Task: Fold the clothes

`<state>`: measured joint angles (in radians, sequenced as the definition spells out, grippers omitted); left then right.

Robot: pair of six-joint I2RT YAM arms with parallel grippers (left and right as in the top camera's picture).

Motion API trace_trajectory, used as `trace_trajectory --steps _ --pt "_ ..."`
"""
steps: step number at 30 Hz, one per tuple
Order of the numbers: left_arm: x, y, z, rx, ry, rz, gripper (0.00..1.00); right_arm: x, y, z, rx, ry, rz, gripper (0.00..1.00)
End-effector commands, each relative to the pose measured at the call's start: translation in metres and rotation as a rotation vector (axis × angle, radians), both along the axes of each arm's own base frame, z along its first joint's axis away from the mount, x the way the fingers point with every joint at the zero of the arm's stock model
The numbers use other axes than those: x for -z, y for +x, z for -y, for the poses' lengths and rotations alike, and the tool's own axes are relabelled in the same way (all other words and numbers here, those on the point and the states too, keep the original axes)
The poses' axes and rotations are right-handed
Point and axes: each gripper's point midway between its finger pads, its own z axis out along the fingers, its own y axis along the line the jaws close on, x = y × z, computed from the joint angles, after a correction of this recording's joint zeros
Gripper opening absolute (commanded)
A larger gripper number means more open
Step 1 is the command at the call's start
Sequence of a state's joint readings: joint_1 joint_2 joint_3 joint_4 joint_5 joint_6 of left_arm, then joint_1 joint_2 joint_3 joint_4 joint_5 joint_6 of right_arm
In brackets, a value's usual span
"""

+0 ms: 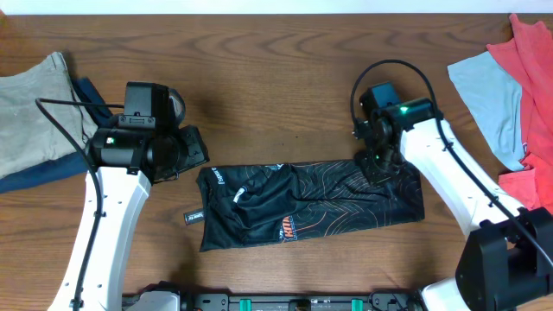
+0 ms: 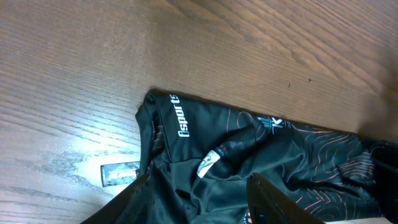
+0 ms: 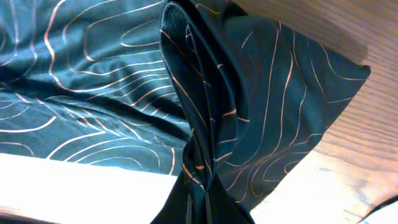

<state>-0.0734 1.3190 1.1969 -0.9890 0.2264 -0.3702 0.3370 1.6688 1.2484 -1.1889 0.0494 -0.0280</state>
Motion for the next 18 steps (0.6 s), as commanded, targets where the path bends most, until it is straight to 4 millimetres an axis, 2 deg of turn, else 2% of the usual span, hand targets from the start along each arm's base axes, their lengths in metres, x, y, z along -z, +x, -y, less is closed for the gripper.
trace_trajectory --steps 1,5,9,11,12,18 --pt "-0.001 -0.001 -0.002 -0.011 0.0 0.0 0.5 0.0 -0.007 -0.013 -0.001 0.038 -0.017 0.02" --pt "-0.001 -0.001 -0.002 -0.011 0.0 0.0 0.5 0.0 -0.013 -0.019 -0.006 0.062 -0.042 0.06" --pt "-0.001 -0.001 -0.002 -0.011 0.0 0.0 0.5 -0.001 -0.018 -0.031 -0.007 0.128 -0.069 0.37" --pt "-0.001 -0.001 -0.002 -0.011 0.0 -0.001 0.5 -0.001 -0.02 -0.033 -0.007 0.144 -0.076 0.57" --pt "-0.001 -0.001 -0.002 -0.011 0.0 -0.001 0.5 -0.001 -0.02 -0.033 -0.007 0.141 -0.077 0.6" --pt "0.0 -0.003 -0.002 -0.011 0.001 -0.01 0.51 0.0 -0.017 -0.023 -0.01 0.084 -0.057 0.65"
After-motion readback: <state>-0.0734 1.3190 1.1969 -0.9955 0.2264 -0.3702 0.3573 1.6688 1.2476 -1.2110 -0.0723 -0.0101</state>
